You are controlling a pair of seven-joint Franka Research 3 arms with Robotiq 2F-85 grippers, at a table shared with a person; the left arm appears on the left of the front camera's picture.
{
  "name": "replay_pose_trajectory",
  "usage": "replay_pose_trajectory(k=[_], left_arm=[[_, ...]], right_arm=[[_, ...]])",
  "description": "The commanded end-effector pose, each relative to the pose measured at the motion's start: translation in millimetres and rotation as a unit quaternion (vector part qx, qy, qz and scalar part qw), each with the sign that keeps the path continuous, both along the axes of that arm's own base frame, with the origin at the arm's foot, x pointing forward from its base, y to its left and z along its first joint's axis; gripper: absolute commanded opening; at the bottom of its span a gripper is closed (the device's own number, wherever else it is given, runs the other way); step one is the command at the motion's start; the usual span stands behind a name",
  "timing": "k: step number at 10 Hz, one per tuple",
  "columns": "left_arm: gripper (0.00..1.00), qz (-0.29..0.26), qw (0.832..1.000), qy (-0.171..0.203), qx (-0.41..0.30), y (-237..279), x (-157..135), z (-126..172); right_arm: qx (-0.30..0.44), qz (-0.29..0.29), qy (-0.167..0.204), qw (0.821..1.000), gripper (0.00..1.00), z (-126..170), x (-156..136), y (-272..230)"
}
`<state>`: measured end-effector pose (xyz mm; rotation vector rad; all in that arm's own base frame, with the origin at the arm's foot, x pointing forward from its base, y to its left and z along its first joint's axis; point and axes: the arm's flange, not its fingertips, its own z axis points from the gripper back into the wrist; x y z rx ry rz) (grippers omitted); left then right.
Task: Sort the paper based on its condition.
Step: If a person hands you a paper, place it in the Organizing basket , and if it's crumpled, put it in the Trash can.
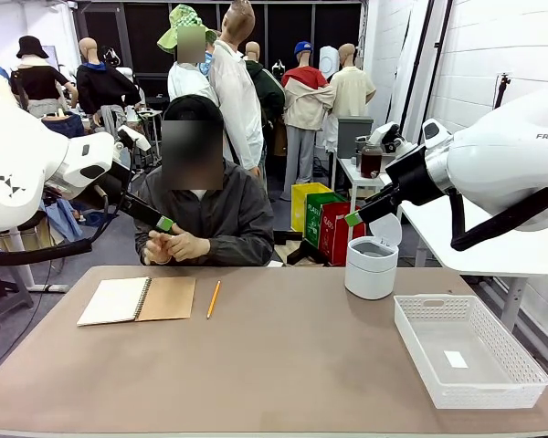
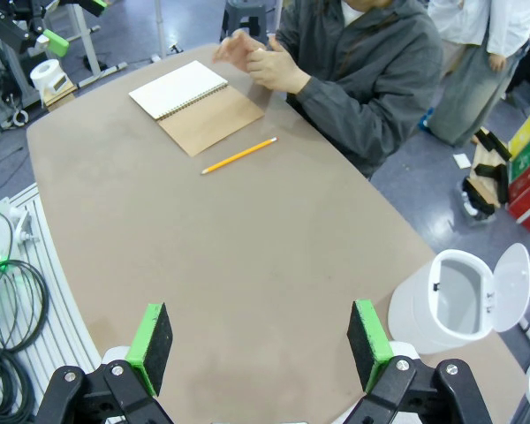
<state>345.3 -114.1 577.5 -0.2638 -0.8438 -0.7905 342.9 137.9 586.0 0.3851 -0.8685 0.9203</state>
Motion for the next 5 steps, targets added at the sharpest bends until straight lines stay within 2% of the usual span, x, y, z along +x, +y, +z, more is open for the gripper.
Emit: replay_pose_trajectory(k=[1, 5], left_arm=[[1.00, -0.001, 1.000, 0.004, 0.000, 1.0, 0.0, 1.0], [1.00, -0.001, 1.000, 0.004, 0.000, 1.0, 0.0, 1.0]], right_arm=[[0.002, 0.003, 0.004, 1.000, 1.00, -0.3, -0.3, -0.8], [0.002, 0.003, 0.004, 1.000, 1.00, -0.3, -0.3, -0.8]])
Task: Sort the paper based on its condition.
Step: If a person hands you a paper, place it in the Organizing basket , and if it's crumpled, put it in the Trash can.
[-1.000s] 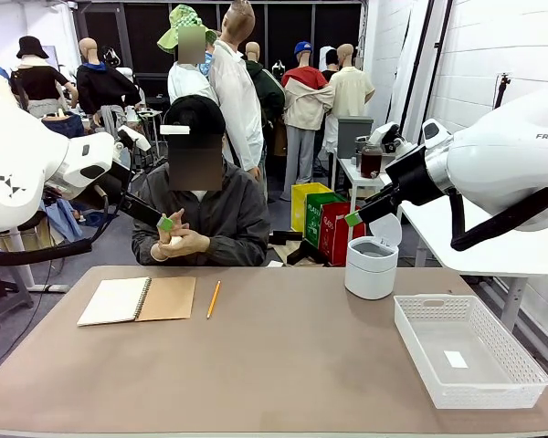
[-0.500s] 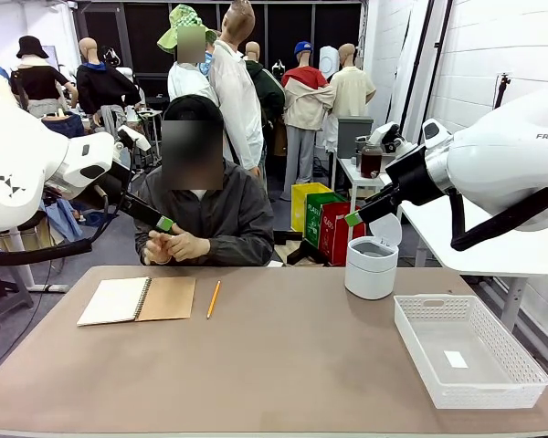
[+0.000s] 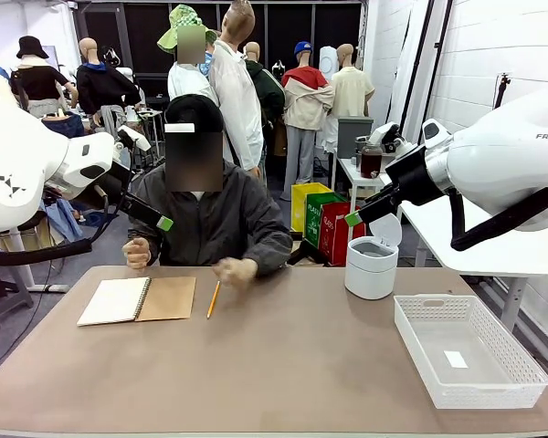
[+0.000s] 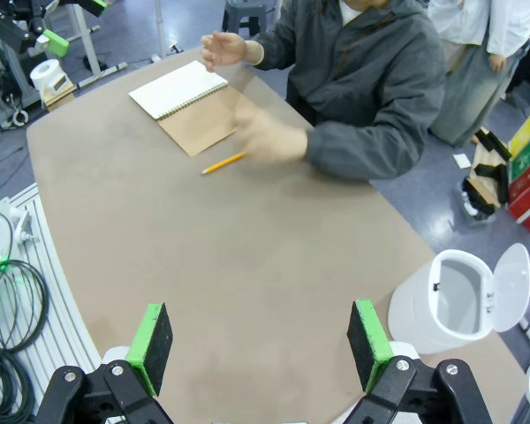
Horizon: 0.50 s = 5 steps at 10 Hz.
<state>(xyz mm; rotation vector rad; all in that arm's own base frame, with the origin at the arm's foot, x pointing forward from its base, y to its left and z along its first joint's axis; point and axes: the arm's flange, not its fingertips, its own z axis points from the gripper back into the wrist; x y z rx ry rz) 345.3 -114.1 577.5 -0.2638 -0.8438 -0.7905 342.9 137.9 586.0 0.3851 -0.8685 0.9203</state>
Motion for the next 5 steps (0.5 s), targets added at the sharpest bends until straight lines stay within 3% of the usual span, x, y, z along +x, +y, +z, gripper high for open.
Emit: replay_pose_trajectory(k=[1, 5], left_arm=[[1.00, -0.001, 1.000, 0.004, 0.000, 1.0, 0.0, 1.0], [1.00, -0.001, 1.000, 0.004, 0.000, 1.0, 0.0, 1.0]], right_arm=[[0.002, 0.003, 0.004, 1.000, 1.00, -0.3, -0.3, -0.8], [0.002, 0.003, 0.004, 1.000, 1.00, -0.3, -0.3, -0.8]])
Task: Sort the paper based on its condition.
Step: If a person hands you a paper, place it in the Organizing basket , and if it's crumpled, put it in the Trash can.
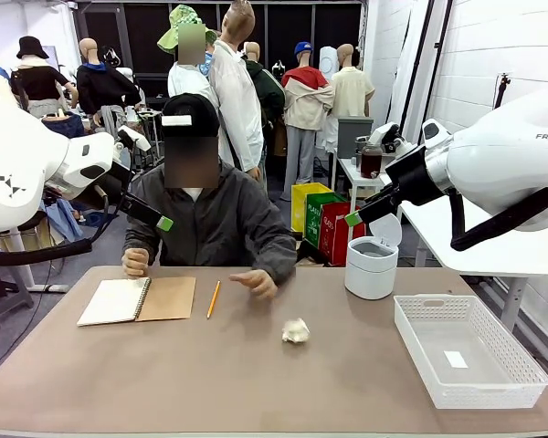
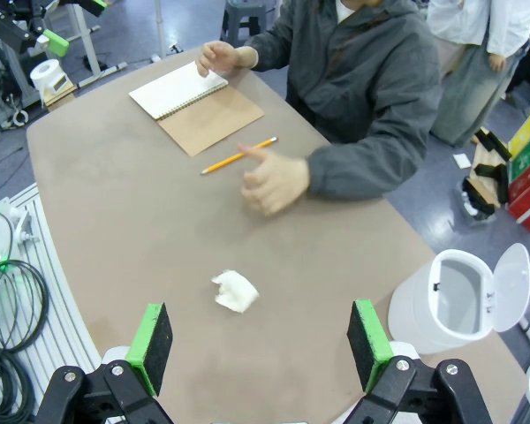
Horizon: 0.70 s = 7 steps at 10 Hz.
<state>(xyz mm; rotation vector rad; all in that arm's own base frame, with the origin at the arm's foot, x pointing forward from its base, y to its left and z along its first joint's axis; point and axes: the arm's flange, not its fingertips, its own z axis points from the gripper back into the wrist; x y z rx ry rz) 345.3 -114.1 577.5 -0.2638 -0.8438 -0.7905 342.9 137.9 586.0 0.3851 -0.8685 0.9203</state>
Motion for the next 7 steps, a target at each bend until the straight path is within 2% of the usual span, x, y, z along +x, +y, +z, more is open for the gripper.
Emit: replay_pose_trajectory(k=[1, 4, 7], left_arm=[[1.00, -0.001, 1.000, 0.004, 0.000, 1.0, 0.0, 1.0], [1.00, -0.001, 1.000, 0.004, 0.000, 1.0, 0.0, 1.0], [1.00, -0.001, 1.000, 0.004, 0.000, 1.0, 0.0, 1.0]], right_arm=[[0.002, 0.003, 0.004, 1.000, 1.00, -0.3, -0.3, -0.8], [0.000, 0.000, 0.000, 1.000, 1.00, 0.0, 0.0, 0.0], [-0.056, 0.005, 0.005, 0.998, 1.00, -10.6, 13.4, 21.1]])
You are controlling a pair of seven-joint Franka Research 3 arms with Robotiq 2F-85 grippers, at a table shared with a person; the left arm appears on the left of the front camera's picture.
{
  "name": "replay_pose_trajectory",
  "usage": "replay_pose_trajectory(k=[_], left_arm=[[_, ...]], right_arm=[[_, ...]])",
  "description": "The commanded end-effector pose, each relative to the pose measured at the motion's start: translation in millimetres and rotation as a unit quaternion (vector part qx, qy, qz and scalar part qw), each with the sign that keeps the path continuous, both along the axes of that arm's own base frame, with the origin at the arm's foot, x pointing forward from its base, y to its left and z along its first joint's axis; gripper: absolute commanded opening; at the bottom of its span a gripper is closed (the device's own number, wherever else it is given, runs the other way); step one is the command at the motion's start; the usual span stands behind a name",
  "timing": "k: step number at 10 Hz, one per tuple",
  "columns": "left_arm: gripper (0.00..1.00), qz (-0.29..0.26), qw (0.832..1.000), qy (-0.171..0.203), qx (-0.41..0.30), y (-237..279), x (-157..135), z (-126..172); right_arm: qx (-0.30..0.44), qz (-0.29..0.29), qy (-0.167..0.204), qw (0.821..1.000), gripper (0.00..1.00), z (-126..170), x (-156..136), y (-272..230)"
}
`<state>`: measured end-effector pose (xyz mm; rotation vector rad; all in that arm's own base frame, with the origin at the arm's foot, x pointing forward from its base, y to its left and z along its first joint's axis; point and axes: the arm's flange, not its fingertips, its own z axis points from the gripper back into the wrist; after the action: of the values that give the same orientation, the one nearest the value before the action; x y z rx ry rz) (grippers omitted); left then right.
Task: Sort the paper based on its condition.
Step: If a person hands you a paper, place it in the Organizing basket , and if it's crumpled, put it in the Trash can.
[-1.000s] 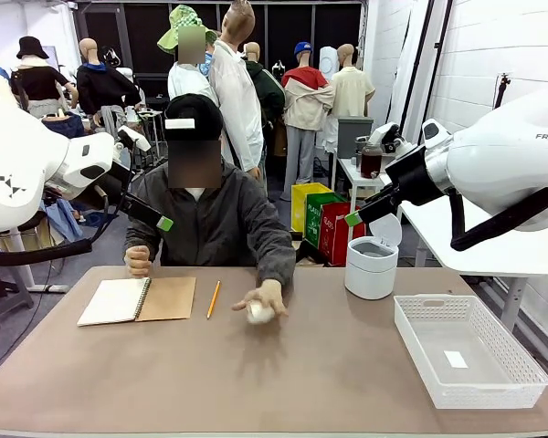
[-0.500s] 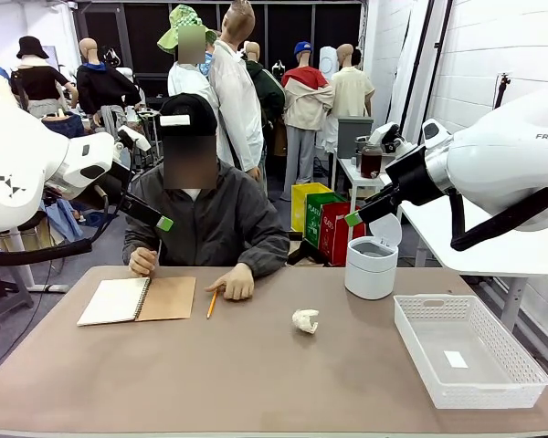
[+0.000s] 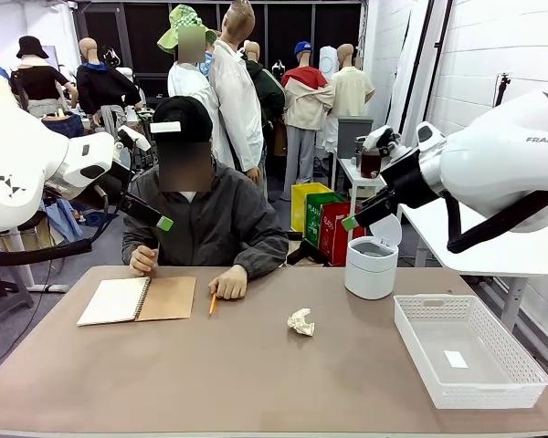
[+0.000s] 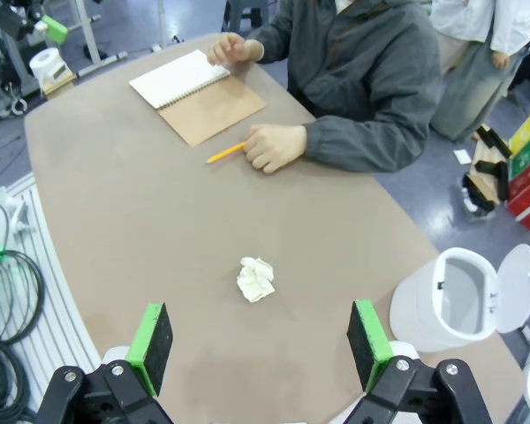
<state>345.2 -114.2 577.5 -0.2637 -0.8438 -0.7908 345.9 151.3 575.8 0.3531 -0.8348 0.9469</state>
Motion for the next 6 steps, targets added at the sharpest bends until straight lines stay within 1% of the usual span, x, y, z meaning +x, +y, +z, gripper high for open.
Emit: replay_pose_trajectory(k=[1, 3, 6], left_arm=[[1.00, -0.001, 1.000, 0.004, 0.000, 1.1, 0.1, 1.0], [1.00, -0.001, 1.000, 0.004, 0.000, 1.1, 0.1, 1.0], [1.00, -0.001, 1.000, 0.004, 0.000, 1.1, 0.1, 1.0]], right_arm=[[-0.051, 0.002, 0.004, 0.999, 1.00, -5.5, 15.6, 16.8], [-0.093, 0.006, 0.015, 0.996, 1.00, -20.1, 23.0, 30.3], [-0.140, 0.007, 0.045, 0.989, 1.00, -55.8, 37.2, 44.5]])
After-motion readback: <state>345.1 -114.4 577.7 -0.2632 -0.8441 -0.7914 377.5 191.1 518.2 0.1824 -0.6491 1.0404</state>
